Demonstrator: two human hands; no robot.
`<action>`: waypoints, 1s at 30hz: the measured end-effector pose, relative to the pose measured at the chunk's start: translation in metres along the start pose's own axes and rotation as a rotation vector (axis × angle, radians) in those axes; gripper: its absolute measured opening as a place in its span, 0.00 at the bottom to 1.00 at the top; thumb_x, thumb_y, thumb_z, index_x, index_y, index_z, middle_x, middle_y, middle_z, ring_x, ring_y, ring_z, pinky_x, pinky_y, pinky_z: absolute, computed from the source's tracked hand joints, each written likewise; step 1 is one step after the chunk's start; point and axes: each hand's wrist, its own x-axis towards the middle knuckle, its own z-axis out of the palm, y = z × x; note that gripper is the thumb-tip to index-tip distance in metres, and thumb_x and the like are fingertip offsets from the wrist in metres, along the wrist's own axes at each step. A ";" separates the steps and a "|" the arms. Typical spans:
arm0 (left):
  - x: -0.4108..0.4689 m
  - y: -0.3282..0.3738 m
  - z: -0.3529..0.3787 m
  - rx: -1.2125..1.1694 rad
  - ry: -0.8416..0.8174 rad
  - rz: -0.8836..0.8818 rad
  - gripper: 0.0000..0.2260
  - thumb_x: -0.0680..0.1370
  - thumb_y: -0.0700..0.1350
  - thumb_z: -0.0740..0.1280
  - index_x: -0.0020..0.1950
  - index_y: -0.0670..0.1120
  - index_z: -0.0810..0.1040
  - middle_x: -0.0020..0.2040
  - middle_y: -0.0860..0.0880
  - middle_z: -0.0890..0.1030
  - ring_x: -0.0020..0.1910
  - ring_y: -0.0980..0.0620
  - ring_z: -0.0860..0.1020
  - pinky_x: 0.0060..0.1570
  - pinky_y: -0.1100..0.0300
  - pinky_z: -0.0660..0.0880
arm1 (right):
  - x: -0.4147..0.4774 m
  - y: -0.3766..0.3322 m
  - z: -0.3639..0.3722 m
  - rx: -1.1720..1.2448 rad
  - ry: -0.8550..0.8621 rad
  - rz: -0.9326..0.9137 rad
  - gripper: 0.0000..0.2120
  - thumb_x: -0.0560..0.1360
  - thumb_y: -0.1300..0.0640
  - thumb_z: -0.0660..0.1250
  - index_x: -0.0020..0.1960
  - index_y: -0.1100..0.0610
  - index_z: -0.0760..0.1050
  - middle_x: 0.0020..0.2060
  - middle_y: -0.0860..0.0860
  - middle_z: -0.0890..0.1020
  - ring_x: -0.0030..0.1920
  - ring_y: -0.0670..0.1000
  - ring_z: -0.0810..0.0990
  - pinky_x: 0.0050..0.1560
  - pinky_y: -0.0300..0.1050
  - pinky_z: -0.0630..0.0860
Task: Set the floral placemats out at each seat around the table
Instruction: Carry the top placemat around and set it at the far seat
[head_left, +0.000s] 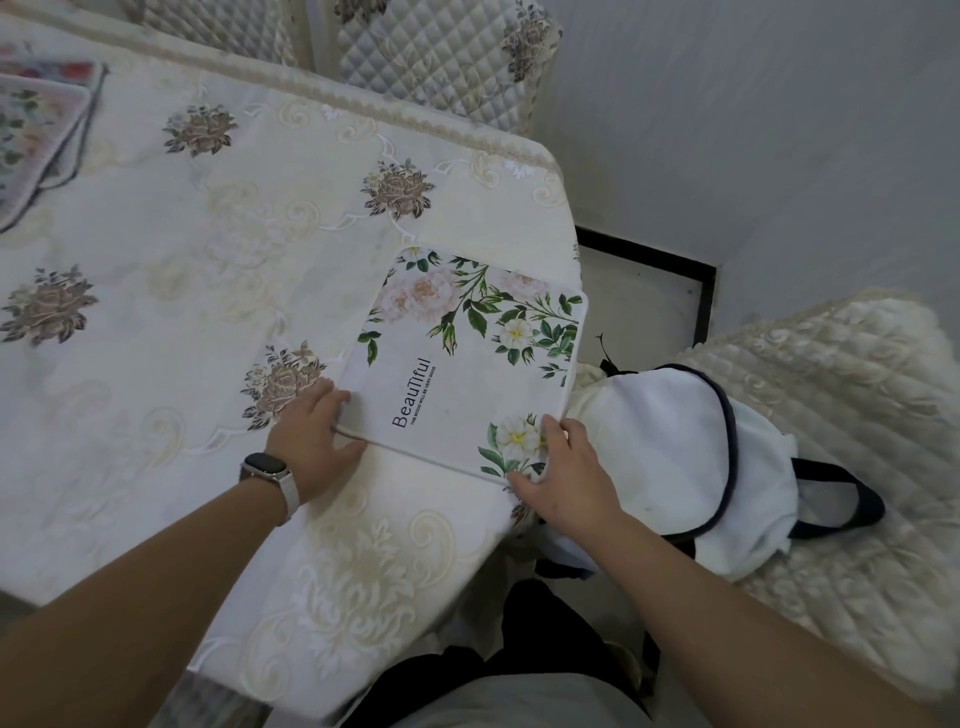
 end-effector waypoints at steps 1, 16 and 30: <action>-0.002 0.001 0.001 0.008 0.010 -0.006 0.30 0.71 0.49 0.74 0.71 0.46 0.70 0.75 0.43 0.65 0.72 0.40 0.63 0.70 0.47 0.61 | 0.000 0.000 0.001 0.006 0.003 0.000 0.40 0.71 0.38 0.68 0.76 0.52 0.55 0.69 0.50 0.61 0.66 0.55 0.68 0.56 0.51 0.76; -0.034 0.009 -0.022 -0.162 0.005 -0.033 0.32 0.72 0.47 0.73 0.73 0.46 0.65 0.73 0.44 0.67 0.70 0.42 0.66 0.68 0.46 0.66 | -0.018 -0.023 -0.014 0.019 0.093 -0.013 0.33 0.74 0.44 0.66 0.74 0.54 0.61 0.72 0.53 0.61 0.69 0.55 0.64 0.65 0.50 0.69; -0.152 -0.017 -0.134 0.183 0.383 -0.041 0.28 0.73 0.62 0.52 0.65 0.48 0.76 0.66 0.48 0.77 0.67 0.44 0.72 0.62 0.43 0.72 | -0.038 -0.202 -0.081 -0.164 0.098 -0.794 0.20 0.79 0.48 0.61 0.69 0.54 0.72 0.71 0.51 0.69 0.69 0.53 0.67 0.68 0.50 0.64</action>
